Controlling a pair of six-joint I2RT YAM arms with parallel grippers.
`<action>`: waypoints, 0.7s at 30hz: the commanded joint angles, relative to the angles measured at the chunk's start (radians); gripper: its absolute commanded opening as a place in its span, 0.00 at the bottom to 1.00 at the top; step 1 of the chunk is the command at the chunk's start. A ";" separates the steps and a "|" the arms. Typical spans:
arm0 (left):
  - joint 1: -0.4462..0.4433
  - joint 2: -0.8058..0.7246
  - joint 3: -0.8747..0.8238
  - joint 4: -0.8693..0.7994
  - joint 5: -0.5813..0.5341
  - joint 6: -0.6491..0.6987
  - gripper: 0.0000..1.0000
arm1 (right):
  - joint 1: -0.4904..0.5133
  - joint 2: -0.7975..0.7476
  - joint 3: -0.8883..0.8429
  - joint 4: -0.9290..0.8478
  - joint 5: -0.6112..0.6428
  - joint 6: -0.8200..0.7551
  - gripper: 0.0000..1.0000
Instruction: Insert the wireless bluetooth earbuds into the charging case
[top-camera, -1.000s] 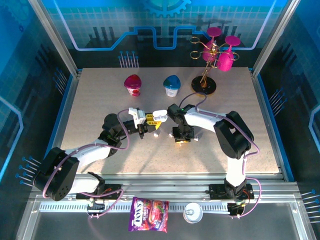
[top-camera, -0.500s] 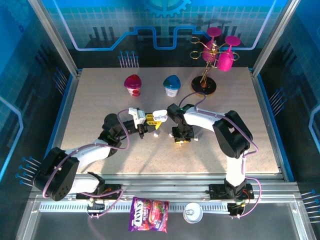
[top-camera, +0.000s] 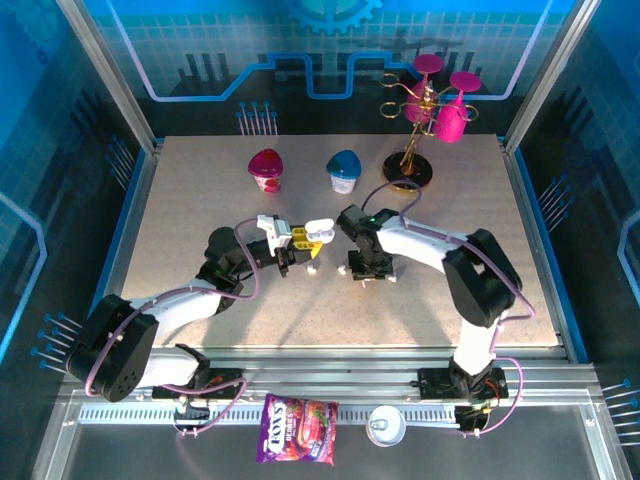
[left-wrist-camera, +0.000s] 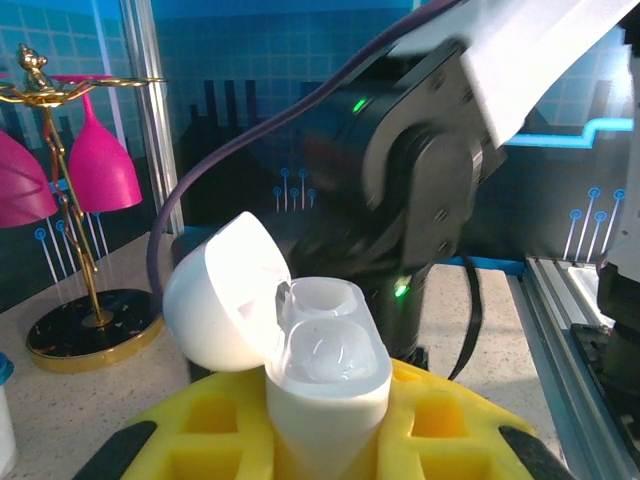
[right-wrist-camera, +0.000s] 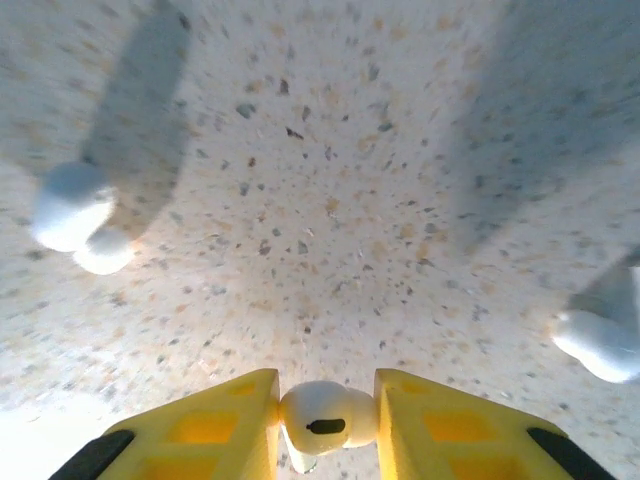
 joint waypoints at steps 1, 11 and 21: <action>0.003 0.009 0.032 -0.033 -0.039 0.017 0.00 | 0.017 -0.125 -0.016 0.043 0.084 -0.021 0.29; -0.047 0.047 0.059 -0.079 -0.142 0.012 0.00 | 0.106 -0.391 -0.008 0.167 0.317 -0.138 0.29; -0.115 0.112 0.094 -0.054 -0.283 -0.034 0.00 | 0.163 -0.552 -0.007 0.346 0.322 -0.216 0.29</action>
